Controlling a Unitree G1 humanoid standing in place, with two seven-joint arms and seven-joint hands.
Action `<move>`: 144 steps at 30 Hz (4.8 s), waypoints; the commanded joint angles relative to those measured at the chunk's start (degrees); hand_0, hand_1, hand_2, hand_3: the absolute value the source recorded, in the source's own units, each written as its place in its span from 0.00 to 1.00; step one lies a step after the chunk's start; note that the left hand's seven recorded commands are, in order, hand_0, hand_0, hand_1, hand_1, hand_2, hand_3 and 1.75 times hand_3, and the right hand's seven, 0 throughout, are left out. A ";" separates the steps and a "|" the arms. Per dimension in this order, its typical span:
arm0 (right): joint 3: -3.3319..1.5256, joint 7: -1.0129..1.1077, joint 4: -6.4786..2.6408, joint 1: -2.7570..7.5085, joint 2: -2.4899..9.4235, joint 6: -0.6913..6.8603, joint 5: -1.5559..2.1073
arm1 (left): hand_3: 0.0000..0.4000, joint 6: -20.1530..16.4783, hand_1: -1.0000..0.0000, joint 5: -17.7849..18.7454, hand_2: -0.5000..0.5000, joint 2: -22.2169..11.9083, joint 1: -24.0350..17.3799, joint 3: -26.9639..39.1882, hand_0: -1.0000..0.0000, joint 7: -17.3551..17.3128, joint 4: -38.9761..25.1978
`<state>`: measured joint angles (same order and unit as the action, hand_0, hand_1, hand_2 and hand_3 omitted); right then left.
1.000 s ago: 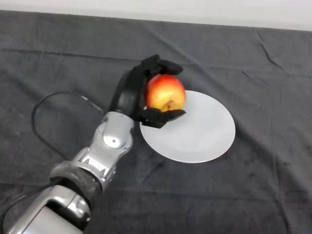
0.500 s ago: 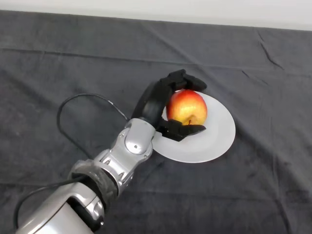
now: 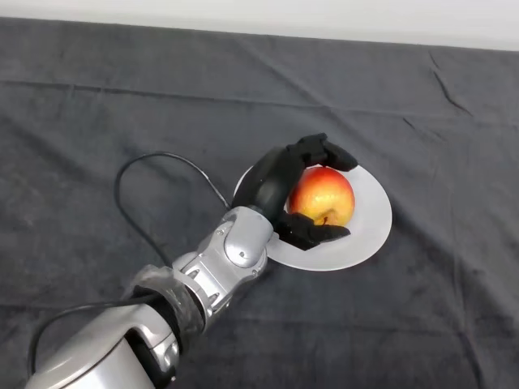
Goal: Move the apple to the plate
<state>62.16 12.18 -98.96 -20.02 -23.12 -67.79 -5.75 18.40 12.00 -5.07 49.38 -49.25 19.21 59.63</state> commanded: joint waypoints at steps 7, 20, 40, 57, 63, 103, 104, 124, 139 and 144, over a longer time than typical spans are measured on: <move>1.12 -0.88 -6.68 11.13 9.53 4.04 0.26 | 1.00 -1.64 0.80 -1.77 0.10 0.95 6.85 -4.54 0.00 3.57 2.27; 1.26 -0.91 -6.71 11.14 9.52 4.00 0.09 | 0.00 -2.40 1.00 -3.57 0.50 0.71 7.59 -7.23 1.00 7.24 3.37; 1.45 -0.98 -6.72 11.16 9.51 3.99 -0.14 | 0.00 9.22 1.00 -0.08 0.50 -12.28 6.99 4.71 1.00 2.20 7.12; 1.52 -1.01 -6.68 11.18 9.51 4.02 -0.26 | 0.00 22.43 1.00 6.43 0.50 -28.47 -6.78 22.26 1.00 3.45 -1.02; 1.52 -1.02 -6.65 11.18 9.52 4.04 -0.26 | 0.00 26.06 1.00 8.12 0.50 -32.61 -16.11 27.99 1.00 6.49 -8.21; 1.44 -1.02 -6.62 11.18 9.53 4.08 -0.19 | 0.00 31.42 1.00 24.43 0.50 -40.87 -44.72 61.24 1.00 -0.38 -9.14; 1.44 -1.02 -6.62 11.18 9.53 4.08 -0.19 | 0.00 31.46 1.00 24.09 0.50 -40.61 -44.43 61.44 1.00 -0.25 -8.86; 1.46 -1.01 -6.63 11.18 9.53 4.07 -0.20 | 0.00 31.79 1.00 20.09 0.50 -38.21 -41.16 65.34 1.00 -3.49 -4.40; 1.46 -1.02 -6.63 11.18 9.53 4.08 -0.21 | 0.00 30.96 1.00 18.15 0.50 -37.72 -40.44 68.03 1.00 -5.37 -3.94; 1.46 -1.02 -6.62 11.18 9.53 4.08 -0.21 | 0.00 30.97 1.00 17.07 0.50 -37.15 -40.22 68.59 1.00 -5.17 -4.19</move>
<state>63.26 11.52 -98.95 -19.14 -22.94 -67.81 -5.88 49.44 29.94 -43.43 6.41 17.13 13.95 54.43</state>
